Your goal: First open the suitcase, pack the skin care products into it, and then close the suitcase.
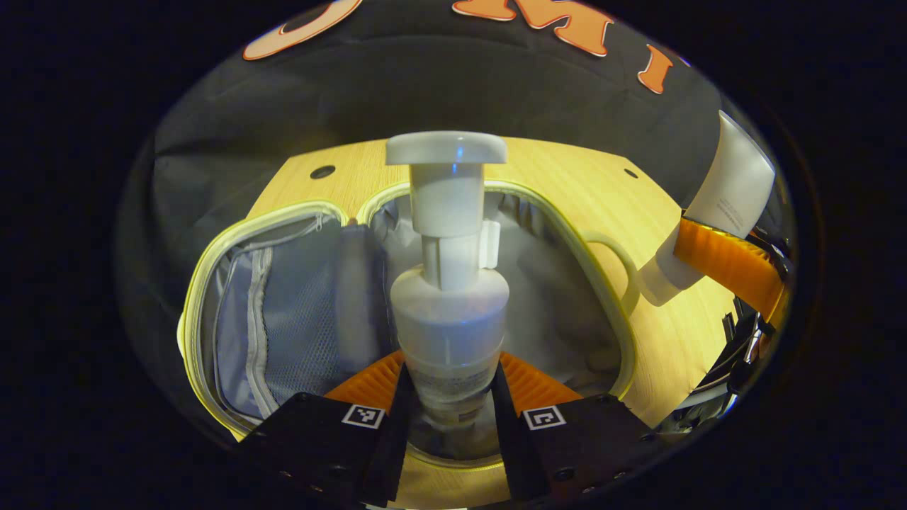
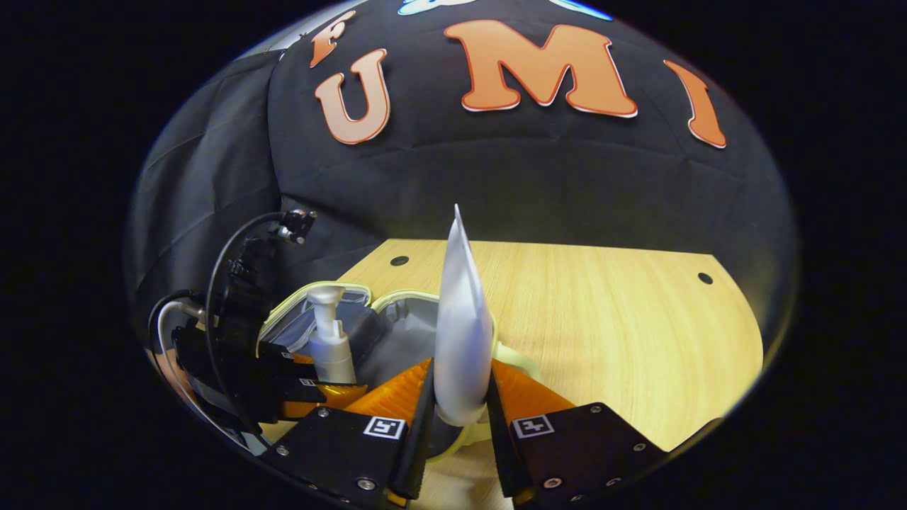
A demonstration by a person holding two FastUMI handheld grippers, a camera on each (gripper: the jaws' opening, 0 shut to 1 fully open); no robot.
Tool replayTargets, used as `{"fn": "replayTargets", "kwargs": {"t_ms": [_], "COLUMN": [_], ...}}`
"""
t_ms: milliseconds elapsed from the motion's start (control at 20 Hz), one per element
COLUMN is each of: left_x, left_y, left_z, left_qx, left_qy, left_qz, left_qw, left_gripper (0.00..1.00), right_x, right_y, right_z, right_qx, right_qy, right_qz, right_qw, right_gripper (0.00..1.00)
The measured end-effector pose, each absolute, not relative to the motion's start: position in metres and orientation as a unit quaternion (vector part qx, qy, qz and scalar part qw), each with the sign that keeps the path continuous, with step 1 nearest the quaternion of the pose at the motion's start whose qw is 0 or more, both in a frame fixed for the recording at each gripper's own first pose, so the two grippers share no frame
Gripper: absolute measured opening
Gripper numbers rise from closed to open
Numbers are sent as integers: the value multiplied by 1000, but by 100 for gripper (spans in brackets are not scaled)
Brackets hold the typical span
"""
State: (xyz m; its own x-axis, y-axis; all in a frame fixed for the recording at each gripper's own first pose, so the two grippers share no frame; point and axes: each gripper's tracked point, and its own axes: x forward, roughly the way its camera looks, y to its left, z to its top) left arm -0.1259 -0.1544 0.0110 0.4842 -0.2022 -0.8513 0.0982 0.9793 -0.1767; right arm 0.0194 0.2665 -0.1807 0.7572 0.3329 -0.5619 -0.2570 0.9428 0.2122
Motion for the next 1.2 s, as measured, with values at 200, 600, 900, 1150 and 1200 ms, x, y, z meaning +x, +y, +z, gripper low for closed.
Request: {"fn": "replayTargets", "kwargs": {"t_ms": [200,600,900,1150,1200], "left_x": [-129,-116,-114,-129,-131], "left_y": [-161,-164,-169,-144,-132], "left_z": [5,-36,-10,40,52], "left_qx": [-32,-15,-48,-44,-42], "left_qy": [539,608,568,510,491], "left_qz": [-70,-15,-6,31,45], "left_qw": [839,794,821,859,869], "left_gripper": [56,57,66,79,79], "right_x": [26,40,42,37,36], "right_y": [275,280,288,296,300], "right_z": [-198,-222,-227,-235,-238], "right_qx": [72,105,135,141,141], "right_qy": [334,376,398,424,432], "right_qz": [183,205,217,221,223], "right_qw": [922,897,881,867,863], "right_gripper": [41,41,41,41,41]}}
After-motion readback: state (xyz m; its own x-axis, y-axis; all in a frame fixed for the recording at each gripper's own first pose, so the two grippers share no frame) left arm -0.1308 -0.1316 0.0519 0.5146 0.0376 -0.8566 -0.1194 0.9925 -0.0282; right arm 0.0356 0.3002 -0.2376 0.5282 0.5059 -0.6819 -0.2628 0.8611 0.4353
